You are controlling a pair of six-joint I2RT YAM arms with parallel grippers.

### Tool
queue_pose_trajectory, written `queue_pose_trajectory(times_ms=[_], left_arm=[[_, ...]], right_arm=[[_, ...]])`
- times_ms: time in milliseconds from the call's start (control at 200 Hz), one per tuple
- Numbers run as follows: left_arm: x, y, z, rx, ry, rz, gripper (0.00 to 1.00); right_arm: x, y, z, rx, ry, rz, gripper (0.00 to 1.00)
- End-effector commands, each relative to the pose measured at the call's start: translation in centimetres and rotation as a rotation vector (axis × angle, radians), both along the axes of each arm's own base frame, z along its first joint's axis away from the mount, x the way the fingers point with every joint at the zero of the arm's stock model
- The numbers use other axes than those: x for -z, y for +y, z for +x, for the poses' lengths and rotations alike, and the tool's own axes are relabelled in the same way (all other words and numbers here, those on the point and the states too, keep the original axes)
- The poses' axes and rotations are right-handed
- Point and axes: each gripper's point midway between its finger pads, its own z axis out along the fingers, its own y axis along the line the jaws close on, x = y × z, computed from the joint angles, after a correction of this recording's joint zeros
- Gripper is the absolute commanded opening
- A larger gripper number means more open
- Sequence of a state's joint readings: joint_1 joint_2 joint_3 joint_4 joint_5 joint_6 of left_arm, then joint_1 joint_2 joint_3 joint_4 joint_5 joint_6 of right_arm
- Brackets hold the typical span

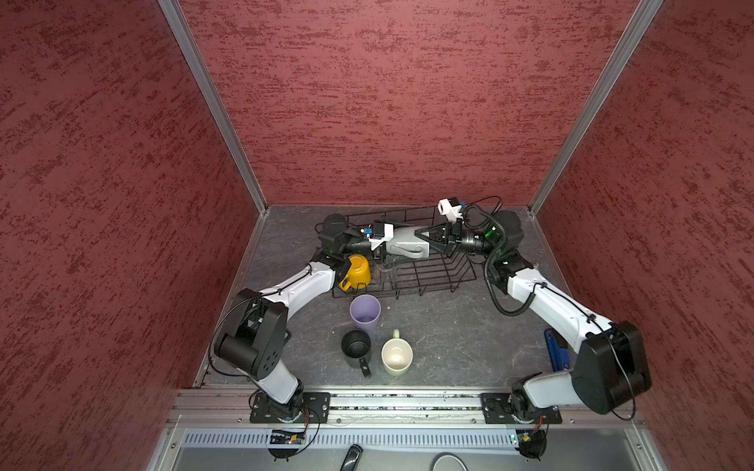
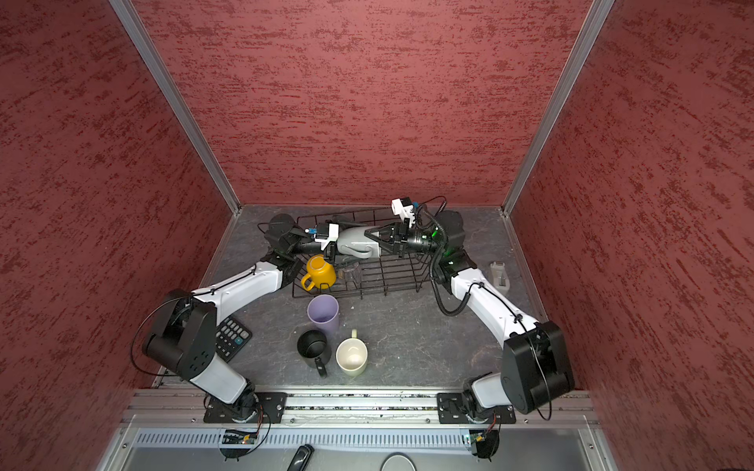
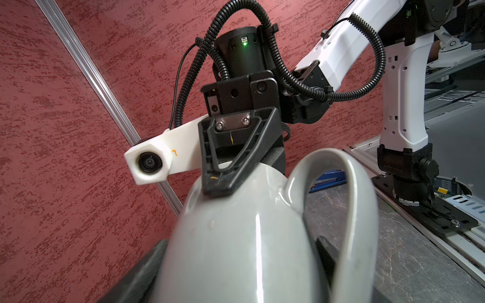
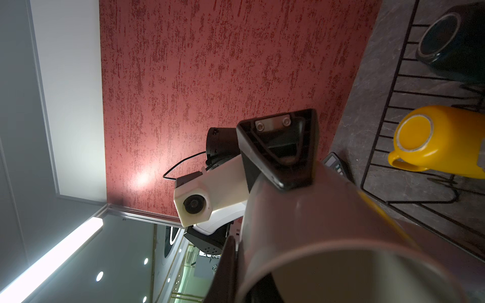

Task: Load cups into a dish rack
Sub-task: Place the cup upside down at the dish rack.

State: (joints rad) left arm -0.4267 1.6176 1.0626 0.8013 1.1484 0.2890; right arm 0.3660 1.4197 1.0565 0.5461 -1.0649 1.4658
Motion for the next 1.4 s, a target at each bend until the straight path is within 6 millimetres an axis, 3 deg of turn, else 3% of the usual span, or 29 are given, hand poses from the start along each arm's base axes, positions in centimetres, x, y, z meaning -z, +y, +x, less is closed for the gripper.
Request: queue_pose_trajectory(times_ms=[0,160,331,376,631,832,1398], left_arm=[[-0.3,-0.7,-0.2,0.014,0.002,0.003,0.44],[-0.4,-0.6,0.0,0.002,0.001,0.000,0.32],[-0.5,-0.6,0.3,-0.016,-0.003,-0.004,0.32],[-0.5,-0.6,0.3,-0.021,-0.005,-0.005,0.32],[0.3,-0.6,0.3,-0.030,-0.032,0.008,0.84],[0.7,-0.5,-0.1,-0.010,-0.050,0.010,0.95],[-0.1,-1.0,-0.4,0.014,-0.064,0.000,0.86]], right_arm=[[-2.2,0.2,-0.7,-0.001,-0.093,0.050,0.00],[-2.3,0.2,-0.8,-0.001,-0.090,0.052,0.03],[-2.2,0.1,-0.8,0.002,-0.084,0.055,0.07],[-2.1,0.2,-0.8,0.000,-0.084,0.055,0.01],[-3.2,0.0,-1.3,-0.010,-0.081,0.093,0.00],[-4.0,-0.1,-1.6,-0.021,-0.088,0.113,0.00],[-2.2,0.0,-1.7,-0.020,-0.028,0.108,0.00]])
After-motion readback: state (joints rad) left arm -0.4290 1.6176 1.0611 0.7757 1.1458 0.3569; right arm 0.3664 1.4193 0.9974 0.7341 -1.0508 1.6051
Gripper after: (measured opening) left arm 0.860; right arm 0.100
